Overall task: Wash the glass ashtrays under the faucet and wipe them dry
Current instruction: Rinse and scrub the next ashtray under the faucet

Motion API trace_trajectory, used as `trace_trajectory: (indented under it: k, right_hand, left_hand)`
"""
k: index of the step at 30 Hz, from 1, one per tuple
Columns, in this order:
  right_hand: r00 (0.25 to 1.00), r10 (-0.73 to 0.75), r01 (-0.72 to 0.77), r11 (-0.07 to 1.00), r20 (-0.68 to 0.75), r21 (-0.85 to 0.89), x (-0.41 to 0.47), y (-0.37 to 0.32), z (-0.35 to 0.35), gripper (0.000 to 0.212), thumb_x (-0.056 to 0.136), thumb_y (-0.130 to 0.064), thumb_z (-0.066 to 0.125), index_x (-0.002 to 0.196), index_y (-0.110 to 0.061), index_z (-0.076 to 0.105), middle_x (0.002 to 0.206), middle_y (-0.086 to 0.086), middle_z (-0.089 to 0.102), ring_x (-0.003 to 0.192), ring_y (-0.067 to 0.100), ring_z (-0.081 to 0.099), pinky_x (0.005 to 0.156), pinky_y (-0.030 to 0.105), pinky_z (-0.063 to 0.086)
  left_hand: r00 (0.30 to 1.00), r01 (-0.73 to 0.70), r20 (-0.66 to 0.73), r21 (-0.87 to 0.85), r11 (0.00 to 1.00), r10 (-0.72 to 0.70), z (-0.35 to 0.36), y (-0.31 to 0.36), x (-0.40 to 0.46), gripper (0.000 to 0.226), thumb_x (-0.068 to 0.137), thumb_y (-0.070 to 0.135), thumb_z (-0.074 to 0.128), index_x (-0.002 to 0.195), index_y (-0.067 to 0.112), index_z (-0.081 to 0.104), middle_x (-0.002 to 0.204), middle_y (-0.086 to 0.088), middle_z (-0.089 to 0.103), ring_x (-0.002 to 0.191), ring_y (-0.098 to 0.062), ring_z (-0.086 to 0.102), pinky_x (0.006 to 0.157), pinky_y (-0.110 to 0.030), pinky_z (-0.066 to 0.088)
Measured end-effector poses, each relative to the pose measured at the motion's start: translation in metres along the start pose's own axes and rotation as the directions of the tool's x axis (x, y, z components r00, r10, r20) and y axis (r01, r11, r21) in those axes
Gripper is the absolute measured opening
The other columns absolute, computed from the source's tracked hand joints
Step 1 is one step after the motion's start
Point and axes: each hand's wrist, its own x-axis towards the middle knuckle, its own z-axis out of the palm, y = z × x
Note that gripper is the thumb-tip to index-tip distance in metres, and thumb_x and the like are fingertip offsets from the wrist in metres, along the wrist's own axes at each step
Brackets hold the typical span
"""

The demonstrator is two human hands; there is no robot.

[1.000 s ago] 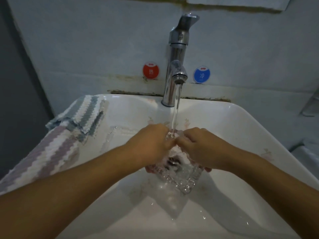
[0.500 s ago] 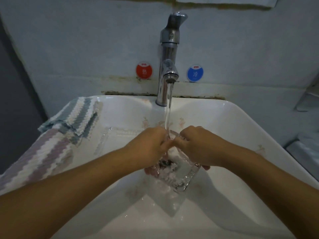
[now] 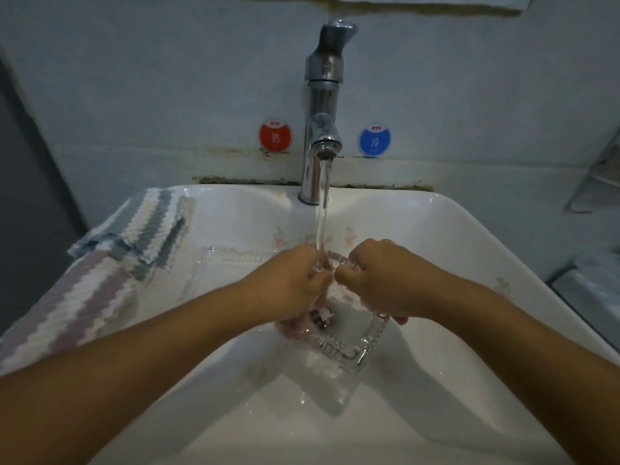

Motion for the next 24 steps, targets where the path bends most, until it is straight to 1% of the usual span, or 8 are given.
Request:
trace_trajectory:
  k: [3, 6, 8, 12, 15, 17, 21, 24]
  right_hand:
    - [1.0, -0.012, 0.012, 1.0, 0.008, -0.028, -0.001, -0.002, 0.002, 0.038, 0.105, -0.038, 0.043, 0.077, -0.013, 0.052, 0.063, 0.007, 0.061, 0.035, 0.01, 0.056, 0.037, 0.017, 0.04]
    - [1.0, -0.008, 0.008, 1.0, 0.015, -0.023, 0.001, -0.002, 0.003, 0.035, 0.104, -0.036, 0.045, 0.082, -0.011, 0.056, 0.068, 0.009, 0.064, 0.044, 0.017, 0.065, 0.043, 0.024, 0.052]
    - [1.0, -0.013, 0.013, 1.0, 0.007, -0.028, 0.002, 0.0, 0.004, 0.035, 0.103, -0.035, 0.046, 0.085, -0.009, 0.059, 0.072, 0.012, 0.067, 0.049, 0.021, 0.068, 0.05, 0.028, 0.056]
    - [0.999, -0.011, 0.01, 0.999, -0.032, -0.041, 0.003, 0.001, 0.001, 0.034, 0.102, -0.035, 0.048, 0.084, -0.009, 0.06, 0.073, 0.011, 0.064, 0.054, 0.022, 0.065, 0.052, 0.032, 0.053]
    - [0.996, 0.007, -0.012, 0.998, -0.094, -0.054, 0.002, 0.004, -0.005, 0.032, 0.103, -0.035, 0.047, 0.081, -0.013, 0.055, 0.07, 0.005, 0.057, 0.052, 0.016, 0.055, 0.048, 0.024, 0.043]
    - [0.993, 0.019, -0.023, 0.999, -0.116, -0.04, 0.002, 0.004, -0.008, 0.033, 0.103, -0.034, 0.046, 0.081, -0.012, 0.055, 0.07, 0.006, 0.059, 0.047, 0.016, 0.058, 0.043, 0.022, 0.042]
    - [0.992, 0.028, -0.031, 0.999, -0.121, -0.023, 0.004, 0.001, -0.004, 0.031, 0.102, -0.032, 0.047, 0.086, -0.009, 0.059, 0.075, 0.011, 0.067, 0.041, 0.019, 0.063, 0.044, 0.029, 0.051]
    - [0.988, 0.068, -0.068, 0.998, -0.138, 0.007, 0.005, 0.002, -0.005, 0.034, 0.101, -0.037, 0.049, 0.087, -0.008, 0.059, 0.077, 0.012, 0.069, 0.046, 0.025, 0.067, 0.054, 0.036, 0.058]
  left_hand:
    - [0.999, -0.019, -0.031, 0.061, 0.998, 0.021, 0.0, 0.001, -0.002, 0.026, 0.105, 0.029, 0.046, 0.105, 0.013, 0.066, 0.093, -0.004, 0.071, 0.082, -0.016, 0.066, 0.073, -0.028, 0.052]
    - [1.0, 0.003, 0.017, 0.086, 0.996, -0.005, 0.0, -0.001, 0.0, 0.031, 0.105, 0.018, 0.041, 0.078, 0.011, 0.055, 0.076, -0.008, 0.06, 0.066, -0.019, 0.056, 0.061, -0.028, 0.045]
    - [0.998, 0.028, 0.05, 0.092, 0.995, -0.033, 0.001, 0.0, 0.0, 0.033, 0.103, 0.009, 0.042, 0.072, 0.015, 0.046, 0.075, -0.008, 0.055, 0.065, -0.017, 0.05, 0.06, -0.027, 0.044]
    - [0.991, 0.033, 0.133, -0.04, 0.999, -0.028, 0.001, 0.003, -0.002, 0.031, 0.104, 0.005, 0.039, 0.077, 0.02, 0.037, 0.072, 0.0, 0.041, 0.063, -0.01, 0.038, 0.059, -0.021, 0.035]
    - [0.996, 0.018, 0.086, -0.142, 0.99, -0.006, 0.001, 0.002, -0.001, 0.013, 0.106, 0.016, 0.04, 0.099, 0.009, 0.049, 0.079, -0.009, 0.055, 0.069, -0.022, 0.053, 0.067, -0.034, 0.048]
    - [1.0, 0.017, 0.015, -0.101, 0.995, -0.016, -0.002, 0.003, 0.0, 0.022, 0.105, 0.023, 0.045, 0.099, 0.007, 0.059, 0.078, -0.008, 0.064, 0.067, -0.022, 0.061, 0.061, -0.031, 0.052]
    - [0.999, 0.033, -0.038, -0.124, 0.992, -0.038, -0.01, 0.005, -0.002, 0.025, 0.104, 0.03, 0.05, 0.085, 0.017, 0.062, 0.063, 0.003, 0.067, 0.055, -0.018, 0.068, 0.043, -0.018, 0.049]
    - [0.999, 0.042, 0.015, -0.061, 0.997, -0.041, -0.006, 0.002, 0.0, 0.028, 0.107, 0.027, 0.039, 0.096, 0.009, 0.058, 0.07, 0.001, 0.059, 0.058, -0.016, 0.056, 0.047, -0.019, 0.044]
